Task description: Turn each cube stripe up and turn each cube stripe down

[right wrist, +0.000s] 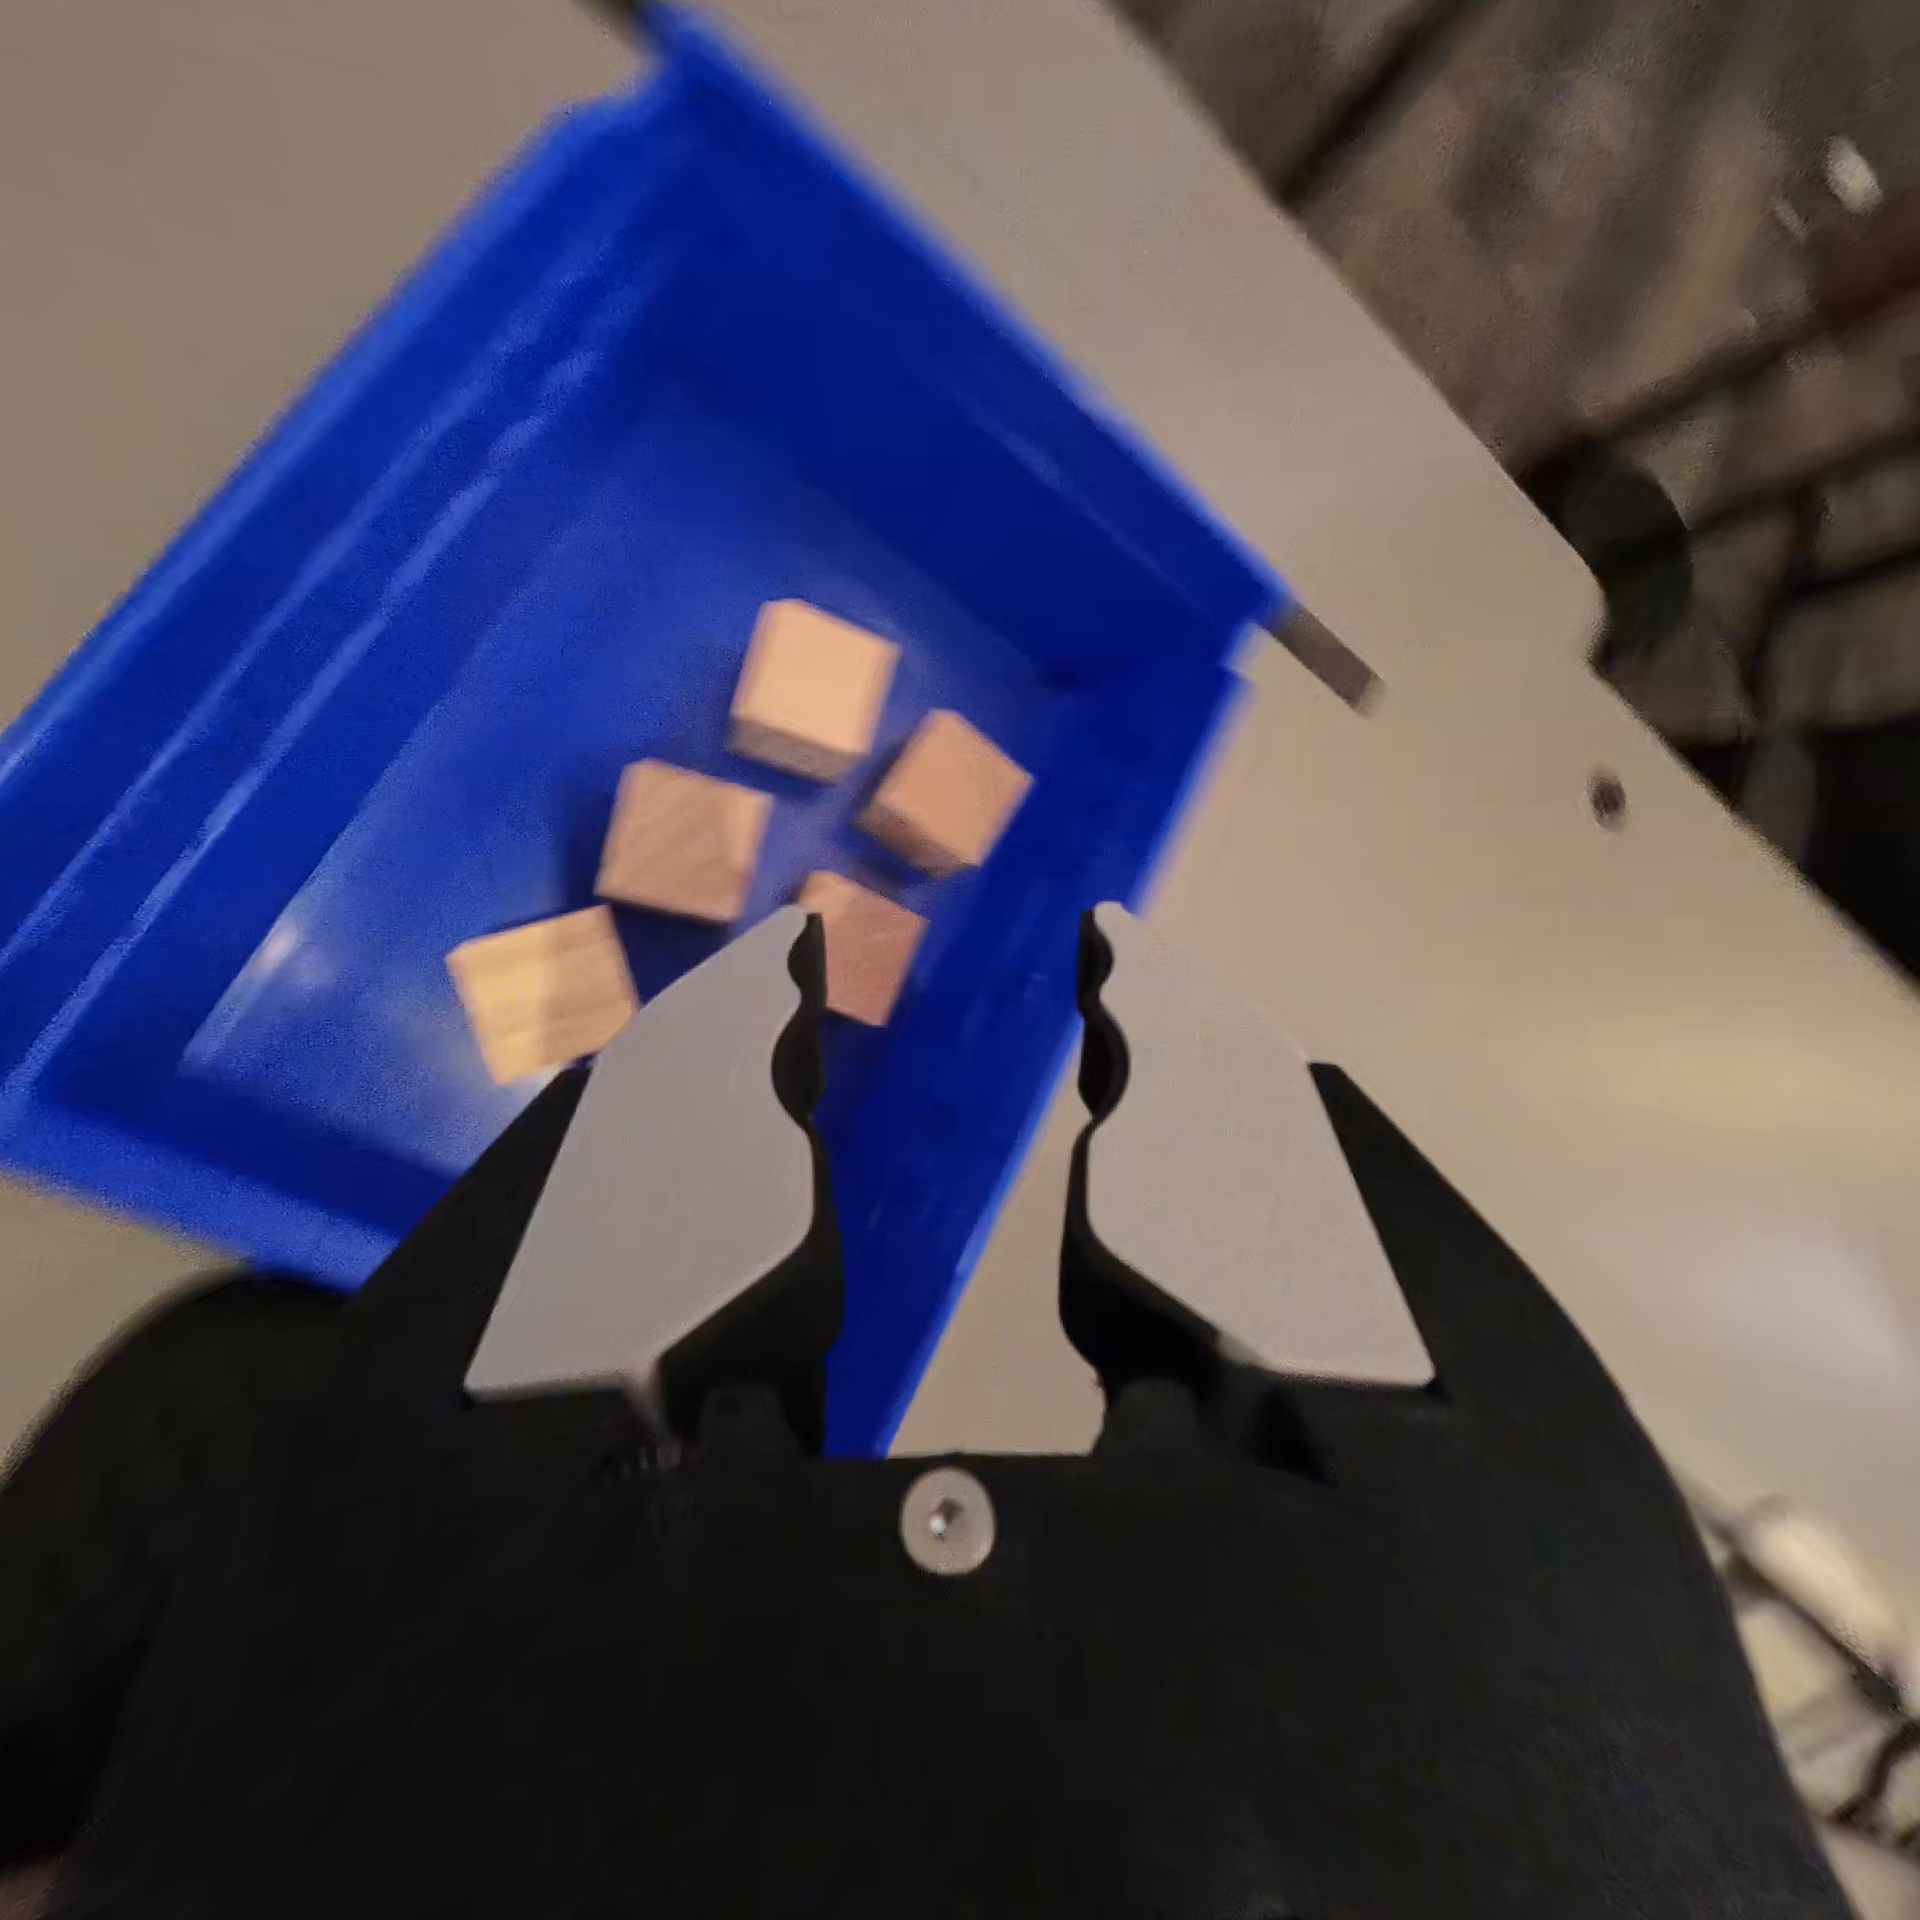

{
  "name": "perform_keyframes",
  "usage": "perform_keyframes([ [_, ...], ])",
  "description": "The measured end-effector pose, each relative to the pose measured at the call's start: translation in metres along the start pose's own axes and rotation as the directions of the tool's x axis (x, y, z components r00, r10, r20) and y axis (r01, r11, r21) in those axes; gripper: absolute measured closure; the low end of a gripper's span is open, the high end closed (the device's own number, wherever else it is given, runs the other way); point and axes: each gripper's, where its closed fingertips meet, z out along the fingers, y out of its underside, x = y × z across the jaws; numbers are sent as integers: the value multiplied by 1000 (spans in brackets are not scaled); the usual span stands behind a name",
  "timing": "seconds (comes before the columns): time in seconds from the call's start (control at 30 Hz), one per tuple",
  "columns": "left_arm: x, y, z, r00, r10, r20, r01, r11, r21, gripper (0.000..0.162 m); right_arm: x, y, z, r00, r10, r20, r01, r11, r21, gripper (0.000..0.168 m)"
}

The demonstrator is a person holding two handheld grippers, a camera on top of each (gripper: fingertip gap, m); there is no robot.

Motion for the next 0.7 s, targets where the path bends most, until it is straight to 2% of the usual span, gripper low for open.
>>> perform_keyframes([
  [0.03, -21, 10, -3, 995, 18, 97, -14, 999, -35, 114, 16, 7, 0, 989, 143, -22, -143, 990, -4, 121],
  [0.07, -42, 20, -8, 980, 17, 200, -4, 998, -68, 101, 24, 16, 4, 960, 281, 5, -281, 960, -22, 121],
  [0.1, -62, 29, -13, 956, 17, 292, 15, 994, -105, 81, 28, 25, 10, 920, 389, 44, -387, 921, -45, 121],
  [0.17, -89, 50, -26, 915, 60, 399, 28, 977, -213, 71, 37, 40, 26, 867, 493, 72, -488, 869, -78, 120],
  [0.23, -112, 70, -38, 870, 104, 481, 51, 953, -299, 66, 44, 56, 44, 850, 525, 48, -517, 847, -124, 119],
  [0.33, -119, 98, -35, 889, 37, 456, 138, 928, -345, 71, 39, 73, 68, 824, 563, 59, -541, 814, -212, 120],
  [0.43, -108, 125, -28, 916, -114, 386, 268, 887, -375, 76, 26, 81, 82, 801, 589, 110, -542, 790, -286, 134],
  [0.47, -105, 134, -29, 914, -132, 385, 291, 873, -392, 77, 20, 79, 84, 790, 595, 150, -538, 789, -297, 145],
  [0.5, -103, 143, -30, 910, -124, 396, 295, 865, -406, 79, 13, 75, 84, 776, 600, 196, -534, 790, -301, 159],
  [0.63, -104, 173, -29, 893, -83, 443, 299, 844, -445, 87, 13, 76, 84, 798, 579, 169, -515, 800, -308, 160],
  [0.7, -106, 191, -27, 885, -74, 460, 328, 800, -503, 91, 13, 76, 84, 808, 567, 159, -504, 806, -310, 160],
])
